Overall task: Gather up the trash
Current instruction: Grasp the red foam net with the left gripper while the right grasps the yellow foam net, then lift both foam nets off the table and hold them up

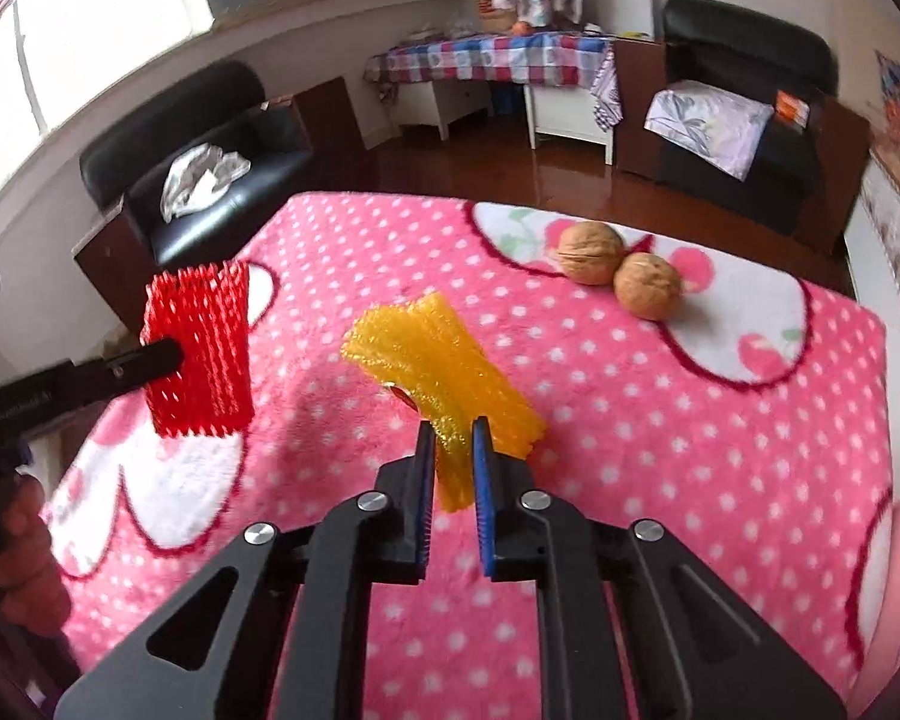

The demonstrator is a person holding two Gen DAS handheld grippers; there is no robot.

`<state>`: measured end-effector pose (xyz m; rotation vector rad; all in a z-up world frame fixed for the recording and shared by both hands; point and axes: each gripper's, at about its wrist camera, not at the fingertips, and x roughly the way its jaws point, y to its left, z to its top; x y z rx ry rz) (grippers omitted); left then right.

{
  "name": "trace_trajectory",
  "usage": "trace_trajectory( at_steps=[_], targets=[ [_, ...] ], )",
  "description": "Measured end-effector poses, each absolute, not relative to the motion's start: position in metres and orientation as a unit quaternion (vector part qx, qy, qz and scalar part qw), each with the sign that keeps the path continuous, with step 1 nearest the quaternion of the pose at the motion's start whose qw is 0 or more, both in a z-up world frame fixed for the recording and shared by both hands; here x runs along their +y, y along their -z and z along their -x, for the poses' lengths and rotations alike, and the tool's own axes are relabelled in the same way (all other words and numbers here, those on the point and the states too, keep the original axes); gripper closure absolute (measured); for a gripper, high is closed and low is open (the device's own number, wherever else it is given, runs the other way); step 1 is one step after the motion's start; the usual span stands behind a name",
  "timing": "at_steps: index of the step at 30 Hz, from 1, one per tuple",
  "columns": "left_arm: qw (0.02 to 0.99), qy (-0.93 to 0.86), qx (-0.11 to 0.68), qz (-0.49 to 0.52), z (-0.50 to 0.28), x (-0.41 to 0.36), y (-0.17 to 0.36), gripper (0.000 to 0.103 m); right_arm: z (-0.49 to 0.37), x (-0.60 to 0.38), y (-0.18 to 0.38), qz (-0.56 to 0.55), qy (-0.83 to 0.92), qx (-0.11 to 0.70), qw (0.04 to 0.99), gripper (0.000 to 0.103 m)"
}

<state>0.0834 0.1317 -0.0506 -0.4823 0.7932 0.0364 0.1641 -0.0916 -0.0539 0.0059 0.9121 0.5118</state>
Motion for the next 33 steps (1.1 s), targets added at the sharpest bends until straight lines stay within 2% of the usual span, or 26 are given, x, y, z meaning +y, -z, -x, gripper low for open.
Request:
trace_trajectory(
  at_steps=[15,33],
  targets=[
    [0.897,0.031,0.390,0.204,-0.071,0.089,0.039,0.092,-0.117,-0.145,0.035,-0.099,-0.223,0.428,0.870,0.091],
    [0.905,0.081,0.369,0.195,-0.042,0.056,0.015,0.092,-0.051,-0.153,-0.008,-0.068,-0.212,0.373,0.901,0.091]
  ],
)
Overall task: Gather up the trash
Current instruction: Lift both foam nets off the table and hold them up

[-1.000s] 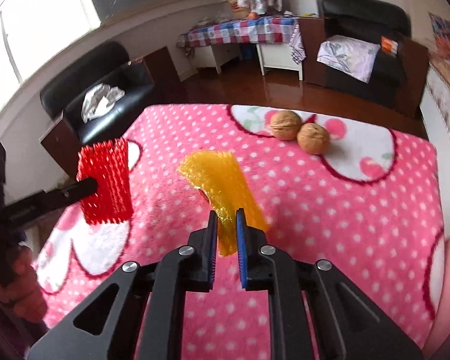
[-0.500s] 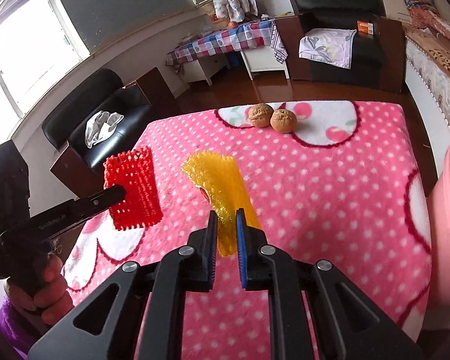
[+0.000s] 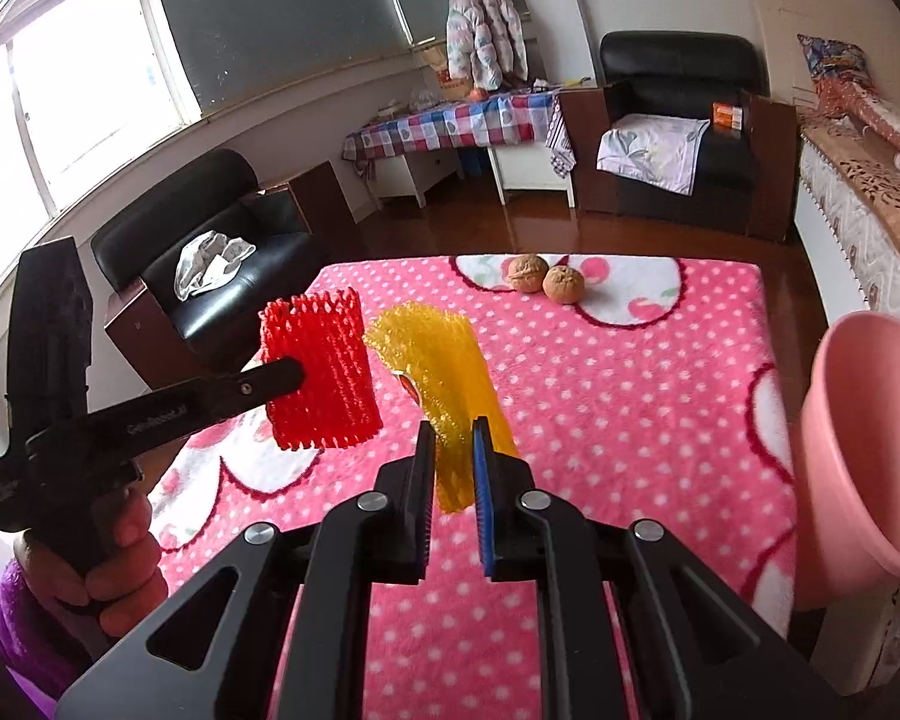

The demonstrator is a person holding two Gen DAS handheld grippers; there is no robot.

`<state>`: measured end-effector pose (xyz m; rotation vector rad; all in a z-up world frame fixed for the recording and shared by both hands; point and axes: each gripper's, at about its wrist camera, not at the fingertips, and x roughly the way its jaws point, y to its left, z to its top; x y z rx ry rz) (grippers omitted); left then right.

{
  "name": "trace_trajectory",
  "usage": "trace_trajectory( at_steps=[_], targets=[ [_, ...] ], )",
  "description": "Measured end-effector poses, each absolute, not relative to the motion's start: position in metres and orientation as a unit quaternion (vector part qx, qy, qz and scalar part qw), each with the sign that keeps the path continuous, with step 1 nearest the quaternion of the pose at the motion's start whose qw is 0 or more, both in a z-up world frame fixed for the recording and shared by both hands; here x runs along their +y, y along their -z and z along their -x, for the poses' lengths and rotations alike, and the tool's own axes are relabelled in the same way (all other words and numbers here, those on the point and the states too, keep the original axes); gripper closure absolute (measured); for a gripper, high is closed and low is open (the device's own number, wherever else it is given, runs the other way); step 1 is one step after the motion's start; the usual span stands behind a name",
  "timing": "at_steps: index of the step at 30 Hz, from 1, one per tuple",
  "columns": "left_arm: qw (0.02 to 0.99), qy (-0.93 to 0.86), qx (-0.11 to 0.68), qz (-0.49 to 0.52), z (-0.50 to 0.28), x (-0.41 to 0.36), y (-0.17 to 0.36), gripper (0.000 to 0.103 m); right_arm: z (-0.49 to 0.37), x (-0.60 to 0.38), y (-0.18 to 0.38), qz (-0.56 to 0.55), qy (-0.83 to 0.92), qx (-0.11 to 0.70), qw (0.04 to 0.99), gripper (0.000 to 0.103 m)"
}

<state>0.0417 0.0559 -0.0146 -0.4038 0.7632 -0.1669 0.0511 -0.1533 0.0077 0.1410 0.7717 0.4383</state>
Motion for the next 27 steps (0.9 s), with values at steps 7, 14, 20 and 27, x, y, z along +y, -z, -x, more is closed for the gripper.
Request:
trace_trajectory(
  at_steps=[7,14,20,27],
  targets=[
    [0.906,0.100,0.365,0.189,-0.036,0.042,0.007,0.092,-0.038,-0.169,-0.014,-0.080,-0.201,0.361,0.907,0.091],
    [0.908,0.099,0.363,0.185,-0.030,0.041,0.005,0.092,-0.037,-0.168,-0.018,-0.086,-0.208,0.355,0.907,0.091],
    [0.905,0.099,0.367,0.189,-0.034,0.041,0.006,0.092,-0.036,-0.167,-0.020,-0.082,-0.211,0.350,0.909,0.091],
    [0.900,0.105,0.377,0.190,-0.039,0.039,0.012,0.092,-0.041,-0.177,-0.015,-0.105,-0.199,0.359,0.906,0.091]
  ],
)
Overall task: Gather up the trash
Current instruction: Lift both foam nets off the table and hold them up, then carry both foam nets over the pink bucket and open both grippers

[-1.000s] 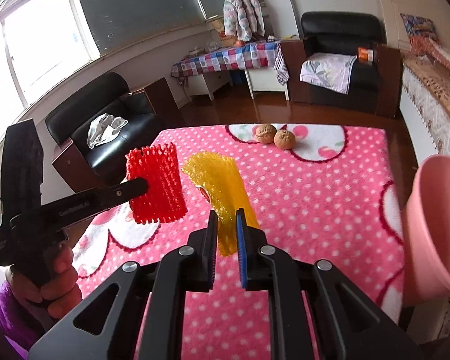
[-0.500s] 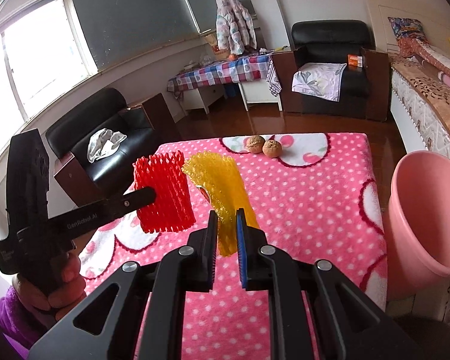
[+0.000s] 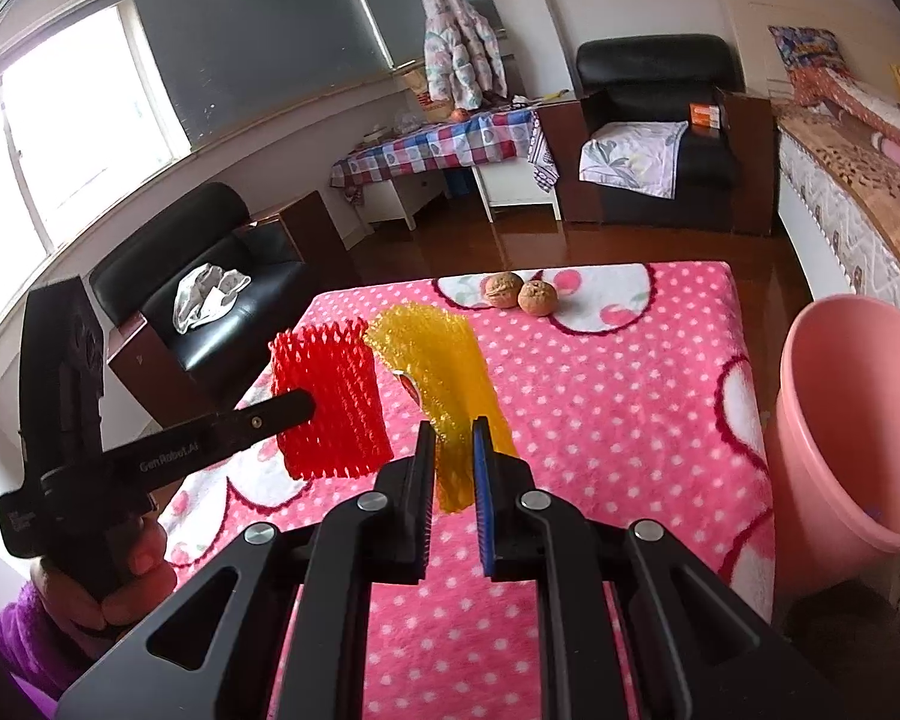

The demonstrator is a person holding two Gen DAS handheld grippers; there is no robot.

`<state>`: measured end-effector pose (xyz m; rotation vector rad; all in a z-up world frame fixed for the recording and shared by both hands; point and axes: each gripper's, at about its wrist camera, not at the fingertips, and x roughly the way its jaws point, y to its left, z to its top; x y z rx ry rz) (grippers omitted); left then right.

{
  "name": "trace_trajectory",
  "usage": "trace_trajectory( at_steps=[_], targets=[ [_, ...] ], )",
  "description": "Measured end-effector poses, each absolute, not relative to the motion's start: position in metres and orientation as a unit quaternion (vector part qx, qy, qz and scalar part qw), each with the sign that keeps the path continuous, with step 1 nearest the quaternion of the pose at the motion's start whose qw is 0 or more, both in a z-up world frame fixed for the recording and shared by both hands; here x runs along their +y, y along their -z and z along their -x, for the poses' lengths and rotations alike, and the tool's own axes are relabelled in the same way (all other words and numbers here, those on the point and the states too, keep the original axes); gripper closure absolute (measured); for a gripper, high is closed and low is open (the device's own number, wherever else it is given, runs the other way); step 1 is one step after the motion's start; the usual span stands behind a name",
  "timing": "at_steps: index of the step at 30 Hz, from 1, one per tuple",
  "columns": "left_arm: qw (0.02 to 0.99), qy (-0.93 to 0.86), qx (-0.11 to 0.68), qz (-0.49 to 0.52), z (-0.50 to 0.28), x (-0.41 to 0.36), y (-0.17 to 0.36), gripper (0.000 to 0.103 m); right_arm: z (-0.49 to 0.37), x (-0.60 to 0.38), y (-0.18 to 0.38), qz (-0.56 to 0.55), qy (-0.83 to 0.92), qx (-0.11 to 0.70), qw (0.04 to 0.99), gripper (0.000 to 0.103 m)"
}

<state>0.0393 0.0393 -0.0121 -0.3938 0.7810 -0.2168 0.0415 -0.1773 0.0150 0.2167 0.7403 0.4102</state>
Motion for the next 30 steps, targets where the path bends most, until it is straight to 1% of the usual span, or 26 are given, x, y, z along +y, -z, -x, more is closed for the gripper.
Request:
trace_trajectory(
  at_steps=[15,30],
  targets=[
    [0.902,0.123,0.371,0.183,-0.038,0.037,0.010,0.092,-0.038,-0.178,-0.015,-0.102,-0.190,0.356,0.909,0.091],
    [0.907,0.164,0.358,0.149,-0.037,-0.002,-0.006,0.092,-0.032,-0.209,-0.024,-0.124,-0.162,0.335,0.920,0.091]
  ],
)
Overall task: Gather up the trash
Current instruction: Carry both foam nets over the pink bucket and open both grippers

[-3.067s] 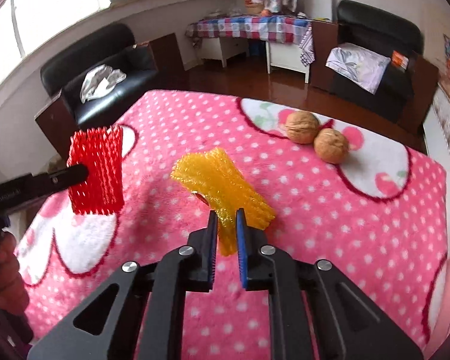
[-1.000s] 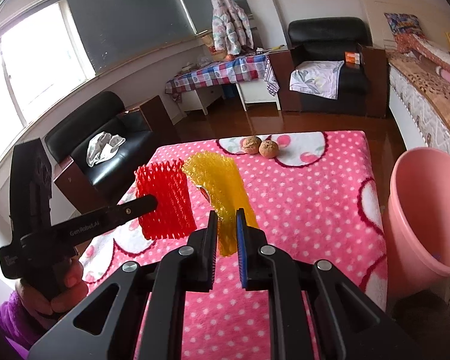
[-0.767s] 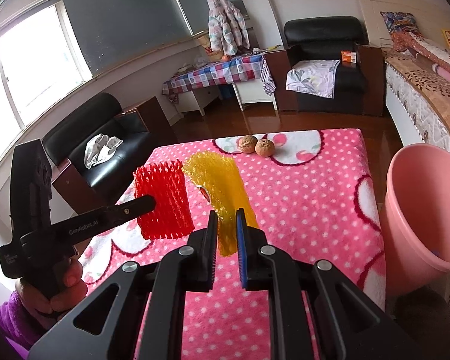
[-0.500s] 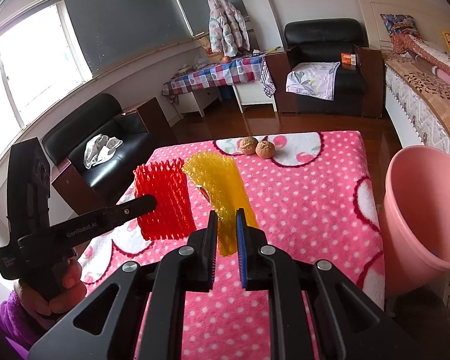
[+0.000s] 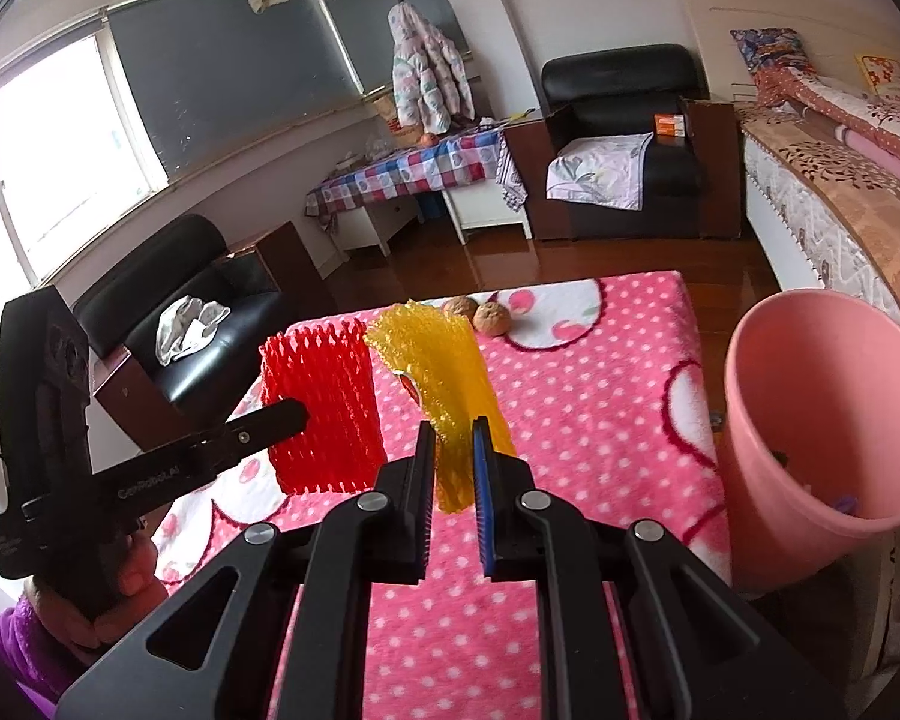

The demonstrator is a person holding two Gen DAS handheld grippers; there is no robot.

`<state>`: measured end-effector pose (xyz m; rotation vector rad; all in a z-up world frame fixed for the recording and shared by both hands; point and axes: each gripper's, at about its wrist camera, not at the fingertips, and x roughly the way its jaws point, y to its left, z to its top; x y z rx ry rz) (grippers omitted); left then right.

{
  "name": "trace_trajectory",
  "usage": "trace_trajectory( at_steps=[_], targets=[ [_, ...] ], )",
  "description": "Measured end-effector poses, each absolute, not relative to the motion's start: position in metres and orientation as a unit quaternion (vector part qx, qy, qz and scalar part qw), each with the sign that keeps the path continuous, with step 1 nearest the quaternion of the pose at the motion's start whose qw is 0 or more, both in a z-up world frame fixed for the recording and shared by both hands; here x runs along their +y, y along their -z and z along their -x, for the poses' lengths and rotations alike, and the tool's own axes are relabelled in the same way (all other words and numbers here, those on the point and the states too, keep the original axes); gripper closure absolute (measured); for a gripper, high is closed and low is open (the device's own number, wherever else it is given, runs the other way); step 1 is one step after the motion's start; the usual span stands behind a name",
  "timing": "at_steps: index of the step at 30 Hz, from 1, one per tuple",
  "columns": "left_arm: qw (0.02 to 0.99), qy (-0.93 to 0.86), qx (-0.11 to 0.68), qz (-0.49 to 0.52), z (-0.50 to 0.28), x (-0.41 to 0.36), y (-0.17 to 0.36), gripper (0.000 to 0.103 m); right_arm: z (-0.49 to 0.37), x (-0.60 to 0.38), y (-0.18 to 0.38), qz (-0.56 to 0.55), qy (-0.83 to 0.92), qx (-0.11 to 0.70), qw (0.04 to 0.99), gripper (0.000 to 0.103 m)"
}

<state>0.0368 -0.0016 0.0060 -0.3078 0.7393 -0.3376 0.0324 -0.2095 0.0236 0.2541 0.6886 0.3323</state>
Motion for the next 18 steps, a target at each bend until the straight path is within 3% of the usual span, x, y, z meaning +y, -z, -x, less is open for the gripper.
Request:
trace_trajectory(
  at_steps=[18],
  targets=[
    [0.893,0.277,0.349,0.067,-0.070,-0.138,-0.023,0.092,-0.034,-0.348,-0.017,-0.202,-0.001,0.297,0.933,0.091]
  ],
)
